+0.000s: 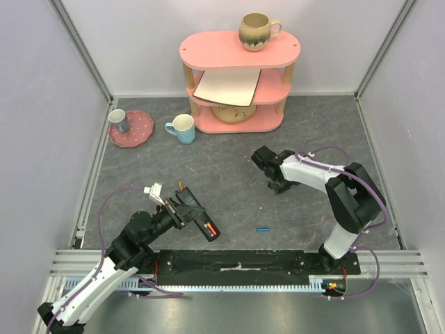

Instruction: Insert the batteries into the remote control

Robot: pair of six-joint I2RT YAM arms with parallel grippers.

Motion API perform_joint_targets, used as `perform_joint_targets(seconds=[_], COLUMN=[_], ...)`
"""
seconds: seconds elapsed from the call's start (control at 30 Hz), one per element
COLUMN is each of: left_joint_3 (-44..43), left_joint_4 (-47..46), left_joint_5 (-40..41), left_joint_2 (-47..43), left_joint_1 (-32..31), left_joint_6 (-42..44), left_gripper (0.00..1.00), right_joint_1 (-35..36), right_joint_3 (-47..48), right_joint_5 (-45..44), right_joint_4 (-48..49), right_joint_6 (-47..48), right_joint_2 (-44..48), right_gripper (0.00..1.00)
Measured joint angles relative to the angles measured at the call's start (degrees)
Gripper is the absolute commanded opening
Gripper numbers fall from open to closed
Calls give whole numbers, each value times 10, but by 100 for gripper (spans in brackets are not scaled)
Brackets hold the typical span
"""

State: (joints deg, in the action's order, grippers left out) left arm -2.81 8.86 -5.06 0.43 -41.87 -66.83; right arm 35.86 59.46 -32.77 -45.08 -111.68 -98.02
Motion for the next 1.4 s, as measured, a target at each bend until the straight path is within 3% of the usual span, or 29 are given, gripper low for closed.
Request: perform_joint_targets(seconds=[0.13,0.3,0.43,0.5,0.67,0.77,0.8,0.83,1.07,1.4], left_joint_3=[0,0,-2,-2,-2,-3,-2,-3,-3,-3], left_joint_4=[2,4,7,9,11,11,11,11,12,13], left_joint_5=[0,0,0,0,2,4,4,5,5,7], left_joint_2=[0,0,0,0,0,0,0,0,0,0], left_joint_1=[0,0,0,0,0,0,0,0,0,0], left_joint_6=[1,3,5,6,7,8,8,9,10,10], left_gripper=[2,2,2,2,2,2,2,2,2,2], right_joint_1=[-1,-1,-1,-1,-1,-1,-1,-1,1,21], right_joint_3=[0,6,7,3,-41,-98,-111,-131,-162,-185], right_joint_5=[2,-5,-25,-27,0,22,28,43,110,168], right_joint_4=[2,9,51,104,214,239,240,242,263,297], right_joint_6=[-3,64,212,363,700,827,845,868,911,907], right_joint_2=[-4,-2,31,66,130,150,155,163,201,176], right_gripper=[70,72,77,77,67,57,52,35,0,0])
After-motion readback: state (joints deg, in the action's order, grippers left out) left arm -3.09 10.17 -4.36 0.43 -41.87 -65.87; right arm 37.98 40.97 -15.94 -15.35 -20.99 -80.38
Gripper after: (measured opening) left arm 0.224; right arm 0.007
